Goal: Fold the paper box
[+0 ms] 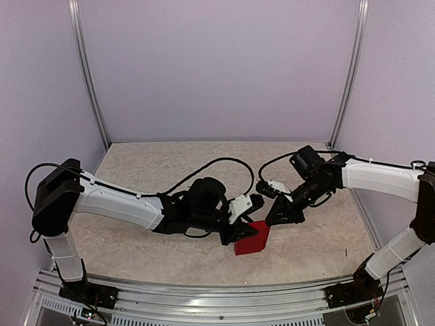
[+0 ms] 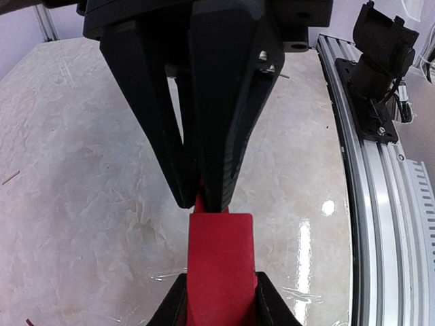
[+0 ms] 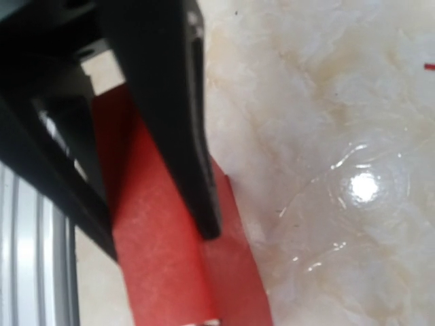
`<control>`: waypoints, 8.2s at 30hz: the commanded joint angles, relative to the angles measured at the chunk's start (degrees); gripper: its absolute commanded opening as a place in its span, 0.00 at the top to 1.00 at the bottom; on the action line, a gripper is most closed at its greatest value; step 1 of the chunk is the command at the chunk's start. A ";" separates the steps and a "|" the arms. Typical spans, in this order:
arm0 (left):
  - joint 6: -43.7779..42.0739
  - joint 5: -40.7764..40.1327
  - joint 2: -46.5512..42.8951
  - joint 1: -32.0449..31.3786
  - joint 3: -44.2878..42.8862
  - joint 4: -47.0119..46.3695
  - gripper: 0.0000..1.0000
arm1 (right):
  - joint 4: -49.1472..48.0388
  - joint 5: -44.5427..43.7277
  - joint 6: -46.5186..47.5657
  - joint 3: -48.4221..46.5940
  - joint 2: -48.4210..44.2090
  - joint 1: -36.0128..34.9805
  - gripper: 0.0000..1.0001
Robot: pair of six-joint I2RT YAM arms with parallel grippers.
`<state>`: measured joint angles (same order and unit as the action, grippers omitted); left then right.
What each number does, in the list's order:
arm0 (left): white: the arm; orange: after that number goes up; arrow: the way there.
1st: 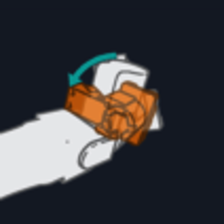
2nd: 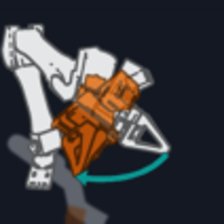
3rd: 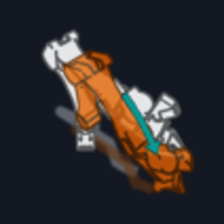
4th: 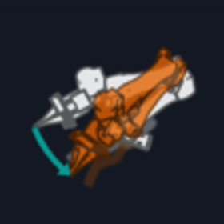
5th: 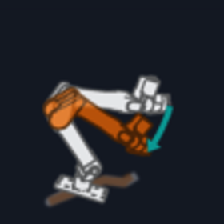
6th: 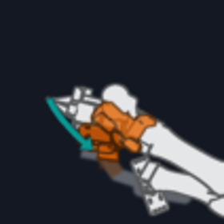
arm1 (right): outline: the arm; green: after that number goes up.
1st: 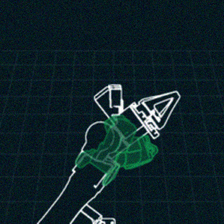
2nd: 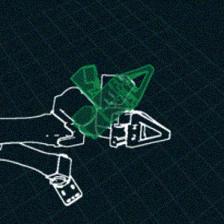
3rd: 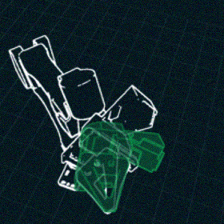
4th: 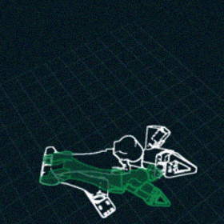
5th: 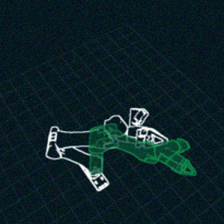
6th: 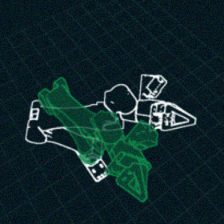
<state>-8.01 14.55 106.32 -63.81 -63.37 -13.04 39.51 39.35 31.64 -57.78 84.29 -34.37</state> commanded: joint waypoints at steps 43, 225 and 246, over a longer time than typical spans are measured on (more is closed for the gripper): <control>-2.82 3.24 2.49 1.65 -0.47 10.56 0.72 | 9.77 12.84 -1.39 -7.16 9.29 9.31 0.62; -1.98 -3.62 6.25 1.51 -6.90 17.96 0.72 | 19.52 12.17 -1.36 -8.96 7.74 6.14 0.80; -1.22 -1.90 7.88 2.00 -8.40 18.23 0.72 | 17.01 9.08 -4.22 -9.11 6.38 3.28 0.87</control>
<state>-9.93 15.66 109.80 -62.92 -72.36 -2.00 56.27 46.44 28.16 -66.81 92.53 -28.60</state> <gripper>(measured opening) 0.283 0.134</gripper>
